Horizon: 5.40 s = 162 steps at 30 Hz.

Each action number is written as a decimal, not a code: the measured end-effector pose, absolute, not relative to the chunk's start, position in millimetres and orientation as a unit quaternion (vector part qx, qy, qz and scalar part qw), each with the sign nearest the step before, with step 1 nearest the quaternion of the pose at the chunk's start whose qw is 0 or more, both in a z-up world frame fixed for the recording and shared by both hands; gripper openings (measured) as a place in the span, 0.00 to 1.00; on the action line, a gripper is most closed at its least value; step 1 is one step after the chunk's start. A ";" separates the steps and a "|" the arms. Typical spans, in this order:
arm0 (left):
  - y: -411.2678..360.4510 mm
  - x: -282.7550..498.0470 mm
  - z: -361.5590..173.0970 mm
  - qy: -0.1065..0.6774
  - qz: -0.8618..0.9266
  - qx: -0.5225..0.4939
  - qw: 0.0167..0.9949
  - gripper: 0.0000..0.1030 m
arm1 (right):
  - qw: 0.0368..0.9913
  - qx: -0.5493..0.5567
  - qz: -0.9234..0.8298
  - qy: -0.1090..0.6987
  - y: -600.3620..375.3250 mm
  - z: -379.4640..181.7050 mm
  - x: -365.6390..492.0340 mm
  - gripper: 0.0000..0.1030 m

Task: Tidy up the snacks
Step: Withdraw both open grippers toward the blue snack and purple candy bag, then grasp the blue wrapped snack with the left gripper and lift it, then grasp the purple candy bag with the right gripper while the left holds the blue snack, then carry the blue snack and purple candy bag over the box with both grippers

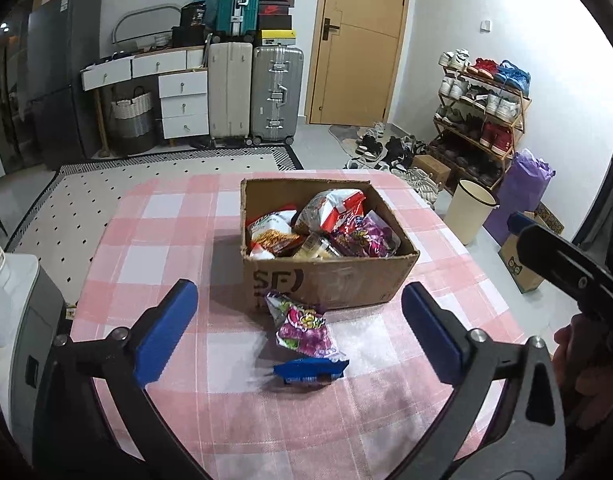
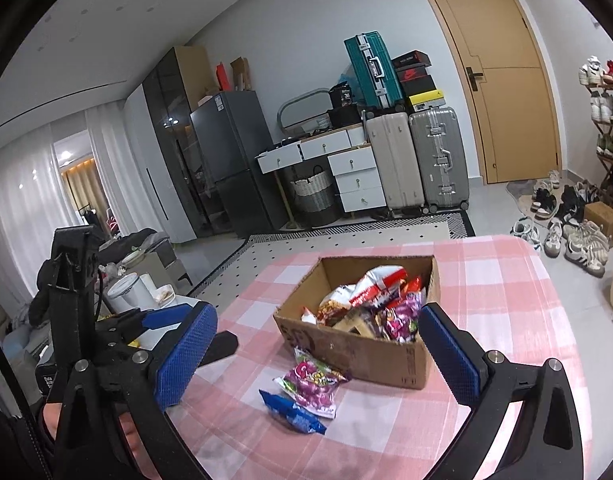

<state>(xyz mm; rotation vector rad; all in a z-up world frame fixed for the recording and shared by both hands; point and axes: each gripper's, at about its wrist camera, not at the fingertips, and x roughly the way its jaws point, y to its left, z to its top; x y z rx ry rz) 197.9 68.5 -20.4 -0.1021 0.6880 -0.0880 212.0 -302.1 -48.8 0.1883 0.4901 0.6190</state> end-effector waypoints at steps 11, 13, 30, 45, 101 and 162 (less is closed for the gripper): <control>84.7 179.8 -79.7 0.368 -0.048 -0.084 0.925 0.99 | 0.911 0.100 0.302 0.261 -306.9 -87.1 200.8 0.99; 84.3 178.5 -93.9 0.375 -0.056 -0.096 0.921 0.99 | 0.909 0.101 0.303 0.267 -306.5 -95.7 200.6 0.99; 56.6 227.8 -178.2 0.449 -0.059 -0.106 0.885 0.99 | 0.892 0.130 0.298 0.314 -316.5 -147.6 209.5 0.99; 63.1 245.7 -204.0 0.460 -0.077 -0.156 0.871 0.48 | 0.887 0.142 0.300 0.320 -322.7 -160.2 212.4 0.99; 147.2 178.2 -188.6 0.446 -0.073 -0.224 0.863 0.42 | 0.814 0.134 0.295 0.482 -171.4 -239.5 334.6 0.99; 77.5 169.4 -41.2 0.342 -0.101 -0.112 0.927 0.42 | 0.887 0.107 0.354 0.275 -321.9 -44.4 176.7 0.50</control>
